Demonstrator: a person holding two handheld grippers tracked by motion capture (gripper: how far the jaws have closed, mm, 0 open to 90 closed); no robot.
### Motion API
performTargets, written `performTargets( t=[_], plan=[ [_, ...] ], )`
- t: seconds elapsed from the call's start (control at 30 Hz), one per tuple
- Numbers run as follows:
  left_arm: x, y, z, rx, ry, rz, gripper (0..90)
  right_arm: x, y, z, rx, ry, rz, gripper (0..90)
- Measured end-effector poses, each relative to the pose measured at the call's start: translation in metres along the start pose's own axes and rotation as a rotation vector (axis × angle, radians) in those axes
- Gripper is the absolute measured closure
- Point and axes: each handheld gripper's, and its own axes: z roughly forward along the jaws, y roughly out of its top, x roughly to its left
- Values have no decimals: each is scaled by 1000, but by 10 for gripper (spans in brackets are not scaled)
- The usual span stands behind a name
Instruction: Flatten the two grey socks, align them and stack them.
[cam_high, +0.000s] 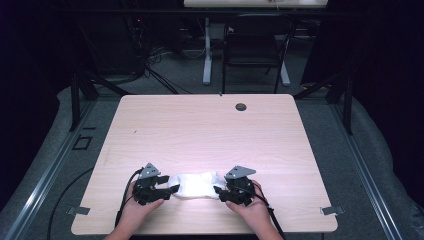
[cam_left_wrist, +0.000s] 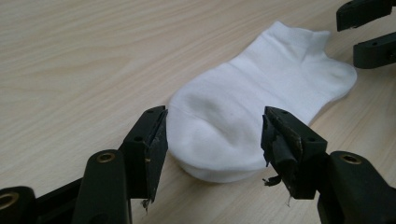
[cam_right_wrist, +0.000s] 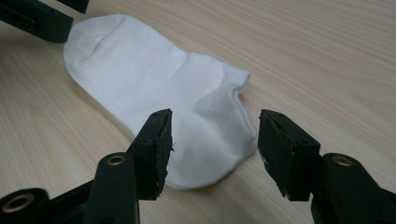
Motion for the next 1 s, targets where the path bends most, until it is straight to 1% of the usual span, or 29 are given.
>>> performTargets(
  t=[0.03,0.1,0.13,0.23,0.3,0.33,0.37,0.47,0.53,0.67,0.7,0.77,0.83,0.93,0.97,1.0],
  plan=[
    [2,0,-3,-3,3,3,405,-1,-1,-3,-1,-4,6,443],
    [3,-1,-8,-16,14,-8,403,-3,-3,-6,1,-3,15,431],
    [5,-1,-11,-20,18,-7,403,-3,-4,-8,-6,-5,19,427],
    [10,-3,-19,-28,28,-31,401,-6,-6,-15,-9,-15,19,425],
    [12,-5,-24,-35,37,-40,401,-8,-8,-20,-9,-19,31,424],
    [16,-7,-28,-35,49,-47,401,-8,-9,-22,-14,-14,42,422],
    [16,-7,-28,-35,49,-47,401,-8,-9,-22,-14,-14,42,422],
    [21,-11,-33,-39,63,-75,400,-10,-13,-30,-3,-26,50,422],
    [23,-14,-36,-32,71,-80,400,-11,-15,-33,-6,-27,63,424],
    [28,-19,-42,-30,84,-89,400,-12,-21,-39,2,-25,70,434],
    [29,-19,-44,-28,84,-94,400,-12,-23,-39,-5,-27,75,443],
    [31,-20,-45,-32,93,-100,399,-14,-23,-41,0,-35,74,447],
    [33,-20,-44,-30,96,-100,398,-16,-24,-40,-15,-43,94,461],
    [38,-20,-39,-19,111,-92,397,-20,-26,-37,-13,-60,103,472],
    [40,-20,-38,-12,115,-93,397,-21,-27,-35,-9,-66,103,472],
    [42,-20,-36,-13,116,-101,397,-22,-28,-33,-10,-63,112,473]
  ],
)
